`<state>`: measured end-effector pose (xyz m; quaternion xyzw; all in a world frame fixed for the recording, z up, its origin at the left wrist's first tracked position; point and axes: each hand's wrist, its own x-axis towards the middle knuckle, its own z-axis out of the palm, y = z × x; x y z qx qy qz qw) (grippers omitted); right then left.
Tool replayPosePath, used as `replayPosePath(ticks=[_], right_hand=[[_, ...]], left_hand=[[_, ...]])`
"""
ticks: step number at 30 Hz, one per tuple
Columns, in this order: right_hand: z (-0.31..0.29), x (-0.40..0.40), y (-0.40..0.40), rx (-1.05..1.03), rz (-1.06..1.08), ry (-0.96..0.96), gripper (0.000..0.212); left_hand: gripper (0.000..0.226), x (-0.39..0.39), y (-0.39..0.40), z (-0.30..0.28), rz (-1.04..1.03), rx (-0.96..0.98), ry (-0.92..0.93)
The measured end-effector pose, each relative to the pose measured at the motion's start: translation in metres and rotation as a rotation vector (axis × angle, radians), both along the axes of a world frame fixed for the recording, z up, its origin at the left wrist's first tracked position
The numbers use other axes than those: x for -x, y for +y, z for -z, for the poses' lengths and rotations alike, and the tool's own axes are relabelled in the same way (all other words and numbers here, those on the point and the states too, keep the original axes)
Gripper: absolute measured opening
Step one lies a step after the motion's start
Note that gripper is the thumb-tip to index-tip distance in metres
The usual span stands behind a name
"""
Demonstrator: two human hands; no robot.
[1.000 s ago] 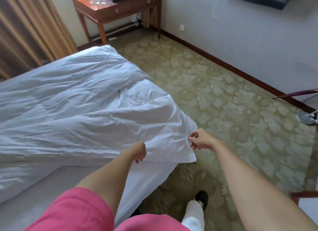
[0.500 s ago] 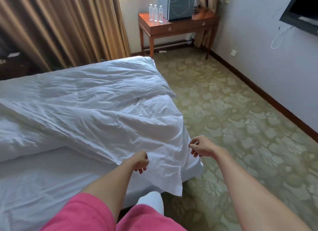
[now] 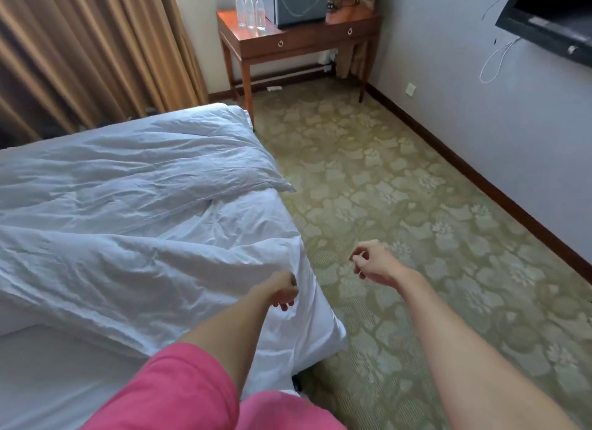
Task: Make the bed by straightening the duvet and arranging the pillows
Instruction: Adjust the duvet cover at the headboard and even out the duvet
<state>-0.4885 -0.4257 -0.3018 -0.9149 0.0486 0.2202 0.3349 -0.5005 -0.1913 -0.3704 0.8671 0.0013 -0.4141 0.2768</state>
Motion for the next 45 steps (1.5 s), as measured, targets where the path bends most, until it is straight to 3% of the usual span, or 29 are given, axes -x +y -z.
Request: replayPosePath(ticks=[5, 11, 17, 24, 28, 34, 40, 45], right_hand=[[-0.009, -0.060, -0.027, 0.031, 0.004, -0.008, 0.018], [-0.002, -0.124, -0.019, 0.006, -0.183, 0.067, 0.017], [0.011, -0.198, -0.022, 0.037, -0.475, 0.079, 0.017], [0.018, -0.262, 0.001, 0.122, -0.903, 0.040, 0.019], [0.018, -0.244, 0.050, 0.175, -1.184, 0.034, 0.026], [0.016, -0.202, 0.119, 0.230, -1.467, -0.044, 0.034], [0.022, -0.181, 0.162, 0.378, -1.627, -0.092, 0.039], [0.025, -0.190, 0.199, 0.445, -1.673, -0.147, 0.022]], left_hand=[[0.025, -0.054, -0.029, -0.011, -0.057, 0.076, -0.044], [0.021, -0.080, -0.003, -0.003, -0.236, -0.048, 0.019], [0.024, -0.085, -0.018, 0.015, -0.509, -0.086, 0.037], [0.016, -0.066, -0.071, 0.002, -0.919, -0.001, 0.016], [0.017, -0.015, -0.073, -0.009, -1.214, -0.026, 0.015], [0.017, 0.065, -0.060, 0.006, -1.487, -0.111, 0.113], [0.018, 0.080, -0.056, 0.039, -1.567, -0.033, 0.211], [0.026, 0.082, -0.039, 0.057, -1.597, 0.037, 0.217]])
